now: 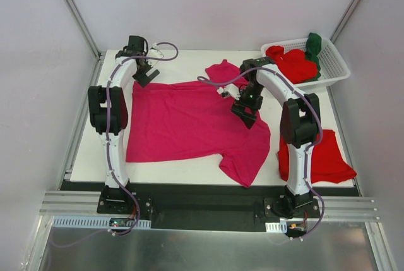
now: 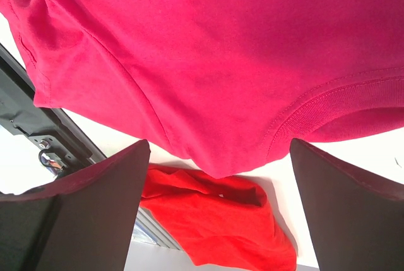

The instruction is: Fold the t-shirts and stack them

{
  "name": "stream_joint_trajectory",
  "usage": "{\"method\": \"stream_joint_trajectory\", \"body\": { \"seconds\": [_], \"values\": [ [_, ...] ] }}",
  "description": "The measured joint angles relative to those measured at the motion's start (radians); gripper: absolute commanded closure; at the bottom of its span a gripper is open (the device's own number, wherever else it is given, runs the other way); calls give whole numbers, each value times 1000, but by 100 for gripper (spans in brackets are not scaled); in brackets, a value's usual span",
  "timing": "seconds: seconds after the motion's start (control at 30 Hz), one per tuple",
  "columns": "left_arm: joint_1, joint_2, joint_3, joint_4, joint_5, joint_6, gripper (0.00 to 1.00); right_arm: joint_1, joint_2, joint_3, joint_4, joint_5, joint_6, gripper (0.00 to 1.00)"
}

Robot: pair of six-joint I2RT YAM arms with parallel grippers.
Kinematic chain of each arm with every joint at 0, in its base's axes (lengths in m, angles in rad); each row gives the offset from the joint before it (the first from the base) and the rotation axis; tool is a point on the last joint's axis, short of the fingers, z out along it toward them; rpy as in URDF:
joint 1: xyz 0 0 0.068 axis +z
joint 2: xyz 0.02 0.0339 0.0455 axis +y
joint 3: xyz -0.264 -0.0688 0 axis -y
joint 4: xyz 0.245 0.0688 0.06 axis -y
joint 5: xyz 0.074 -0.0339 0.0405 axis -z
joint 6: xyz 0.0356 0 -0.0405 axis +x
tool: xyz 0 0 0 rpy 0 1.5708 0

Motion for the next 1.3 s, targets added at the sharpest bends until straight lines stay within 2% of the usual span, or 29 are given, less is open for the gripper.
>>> {"method": "stream_joint_trajectory", "body": {
  "seconds": [0.5, 0.8, 1.3],
  "values": [
    [6, 102, 6, 5, -18, 50, 1, 0, 0, -24, 1, 11, 0, 4],
    [6, 203, 166, 14, -62, 85, 1, 0, 0, -24, 1, 23, 1, 4],
    [6, 249, 218, 64, -143, 133, 1, 20, -1, -24, 10, 47, 16, 4]
  ]
}}
